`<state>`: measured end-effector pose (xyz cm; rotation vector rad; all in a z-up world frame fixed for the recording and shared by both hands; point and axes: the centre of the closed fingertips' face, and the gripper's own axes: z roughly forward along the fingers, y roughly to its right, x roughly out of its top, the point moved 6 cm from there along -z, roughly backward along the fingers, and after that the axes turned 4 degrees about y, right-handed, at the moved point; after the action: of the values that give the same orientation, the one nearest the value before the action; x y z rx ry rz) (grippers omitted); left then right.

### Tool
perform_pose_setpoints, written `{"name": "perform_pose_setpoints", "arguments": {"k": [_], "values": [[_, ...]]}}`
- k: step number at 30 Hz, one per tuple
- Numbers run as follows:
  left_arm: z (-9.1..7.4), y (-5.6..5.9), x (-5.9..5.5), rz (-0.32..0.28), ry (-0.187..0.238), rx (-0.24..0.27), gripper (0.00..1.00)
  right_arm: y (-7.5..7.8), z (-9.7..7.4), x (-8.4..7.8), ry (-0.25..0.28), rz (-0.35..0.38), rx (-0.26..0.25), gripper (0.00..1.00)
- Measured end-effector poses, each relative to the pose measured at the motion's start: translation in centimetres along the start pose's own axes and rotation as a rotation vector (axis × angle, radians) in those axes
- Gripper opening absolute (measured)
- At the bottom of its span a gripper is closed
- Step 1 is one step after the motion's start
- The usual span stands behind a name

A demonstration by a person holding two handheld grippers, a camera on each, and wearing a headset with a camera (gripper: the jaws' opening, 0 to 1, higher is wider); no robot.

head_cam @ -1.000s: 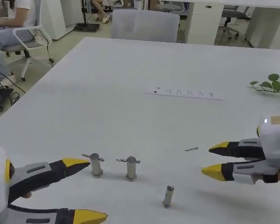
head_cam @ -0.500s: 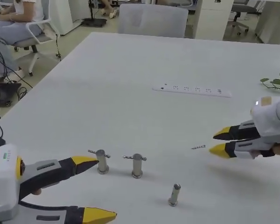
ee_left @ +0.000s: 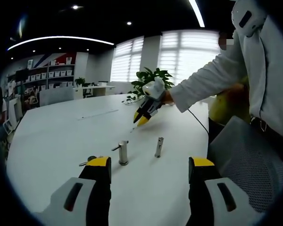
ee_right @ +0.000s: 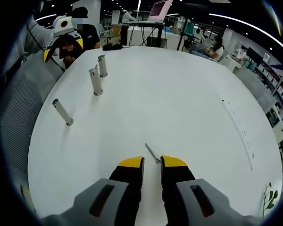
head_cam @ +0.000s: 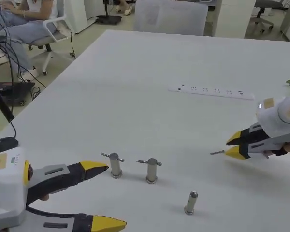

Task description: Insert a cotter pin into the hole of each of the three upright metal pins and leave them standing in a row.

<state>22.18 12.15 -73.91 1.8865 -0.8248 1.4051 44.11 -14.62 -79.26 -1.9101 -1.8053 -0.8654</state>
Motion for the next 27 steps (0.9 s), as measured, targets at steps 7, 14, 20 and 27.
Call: {"name": "perform_pose_setpoints", "arguments": {"k": [7, 14, 20, 27], "values": [[-0.3, 0.1, 0.0, -0.005, -0.004, 0.008, 0.66, 0.4, 0.9, -0.5, -0.076, -0.048, 0.073, 0.15], [-0.5, 0.0, -0.1, -0.009, -0.010, 0.014, 0.66, 0.8, 1.5, -0.5, -0.099, -0.071, 0.104, 0.14], [-0.6, -0.1, -0.1, -0.008, -0.015, 0.019, 0.66, 1.2, 1.9, -0.2, -0.133, -0.123, 0.140, 0.13], [-0.8, -0.4, 0.1, -0.007, -0.020, 0.024, 0.66, 1.5, 2.1, 0.0, -0.151, -0.134, 0.185, 0.08]]}}
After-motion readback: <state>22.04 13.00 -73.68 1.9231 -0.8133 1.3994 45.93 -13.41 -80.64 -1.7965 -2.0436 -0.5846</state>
